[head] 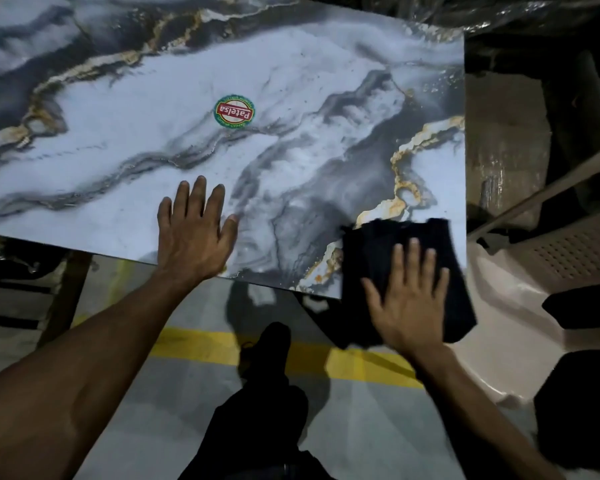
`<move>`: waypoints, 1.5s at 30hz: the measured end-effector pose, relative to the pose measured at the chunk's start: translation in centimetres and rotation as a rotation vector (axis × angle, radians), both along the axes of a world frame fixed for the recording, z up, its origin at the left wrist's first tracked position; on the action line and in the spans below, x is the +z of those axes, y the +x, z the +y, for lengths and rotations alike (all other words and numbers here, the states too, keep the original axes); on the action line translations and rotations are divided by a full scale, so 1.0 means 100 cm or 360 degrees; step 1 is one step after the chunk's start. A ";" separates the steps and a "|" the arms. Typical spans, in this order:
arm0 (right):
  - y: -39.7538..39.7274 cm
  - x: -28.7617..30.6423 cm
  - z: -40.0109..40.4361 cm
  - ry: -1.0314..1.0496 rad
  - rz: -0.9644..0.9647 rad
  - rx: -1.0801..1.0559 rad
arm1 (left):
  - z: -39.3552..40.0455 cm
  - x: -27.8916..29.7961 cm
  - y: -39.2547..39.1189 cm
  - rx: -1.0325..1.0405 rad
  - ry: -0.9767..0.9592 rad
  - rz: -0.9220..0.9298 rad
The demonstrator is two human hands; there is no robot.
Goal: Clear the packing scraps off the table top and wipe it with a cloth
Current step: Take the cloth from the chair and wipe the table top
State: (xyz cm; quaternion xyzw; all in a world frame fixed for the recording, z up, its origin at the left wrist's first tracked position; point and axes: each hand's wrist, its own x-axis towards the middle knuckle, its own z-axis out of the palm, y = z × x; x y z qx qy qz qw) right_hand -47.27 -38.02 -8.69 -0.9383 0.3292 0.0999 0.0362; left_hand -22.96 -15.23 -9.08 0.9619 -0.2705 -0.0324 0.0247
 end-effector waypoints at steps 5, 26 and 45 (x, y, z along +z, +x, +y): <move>0.054 0.000 -0.052 0.0051 0.0008 -0.0335 | 0.001 0.002 0.002 -0.0036 0.0016 -0.0020; 0.094 0.005 -0.041 0.0080 0.0008 -0.0458 | 0.003 0.006 0.006 -0.0032 -0.0029 0.0081; 0.124 0.010 -0.078 0.0154 0.0054 -0.0443 | -0.069 0.007 0.110 -0.0277 -0.0316 -0.0050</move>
